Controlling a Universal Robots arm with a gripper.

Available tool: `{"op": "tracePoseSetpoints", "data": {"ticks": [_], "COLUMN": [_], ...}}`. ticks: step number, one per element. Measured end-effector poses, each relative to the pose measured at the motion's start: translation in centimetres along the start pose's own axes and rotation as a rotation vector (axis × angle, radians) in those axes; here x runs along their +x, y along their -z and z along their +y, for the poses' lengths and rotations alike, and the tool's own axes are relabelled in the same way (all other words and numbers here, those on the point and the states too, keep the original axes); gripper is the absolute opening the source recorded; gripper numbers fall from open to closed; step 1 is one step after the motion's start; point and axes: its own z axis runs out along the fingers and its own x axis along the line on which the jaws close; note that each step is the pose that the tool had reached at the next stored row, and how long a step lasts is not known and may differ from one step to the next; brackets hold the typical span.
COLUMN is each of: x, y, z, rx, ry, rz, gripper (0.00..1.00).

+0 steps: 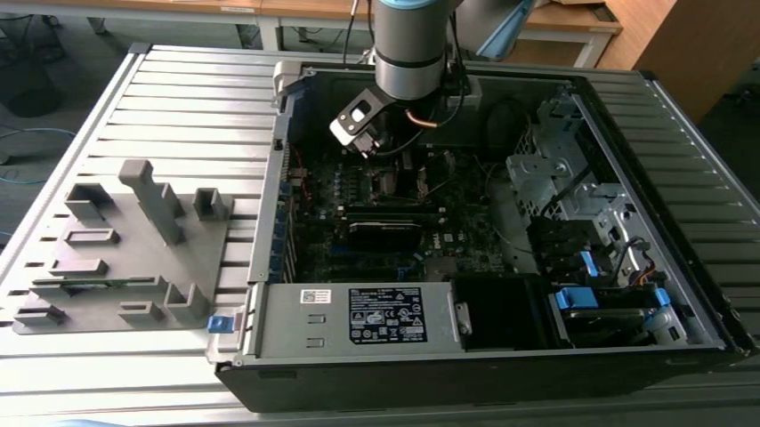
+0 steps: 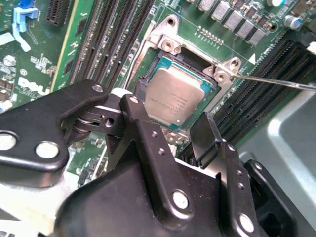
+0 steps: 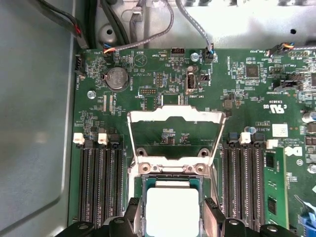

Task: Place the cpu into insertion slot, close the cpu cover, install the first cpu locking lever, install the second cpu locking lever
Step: 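Place the cpu into insertion slot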

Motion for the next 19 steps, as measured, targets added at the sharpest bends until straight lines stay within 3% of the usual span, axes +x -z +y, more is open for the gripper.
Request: {"op": "tracePoseSetpoints", "data": {"ticks": [10,14,15,18,19], "x": [0.00,0.00,0.00,0.00,0.00], "y": [0.03,0.02,0.02,0.02,0.02], "z": [0.00,0.00,0.00,0.01,0.01], "rx": [0.0000,-0.0001,-0.0001,-0.0001,-0.0001], "ry": [0.000,0.000,0.000,0.000,0.000], "rz": [-0.0008,-0.0010,-0.0011,-0.0012,-0.0013], "gripper": [0.60,0.42,0.42,0.24,0.24]}}
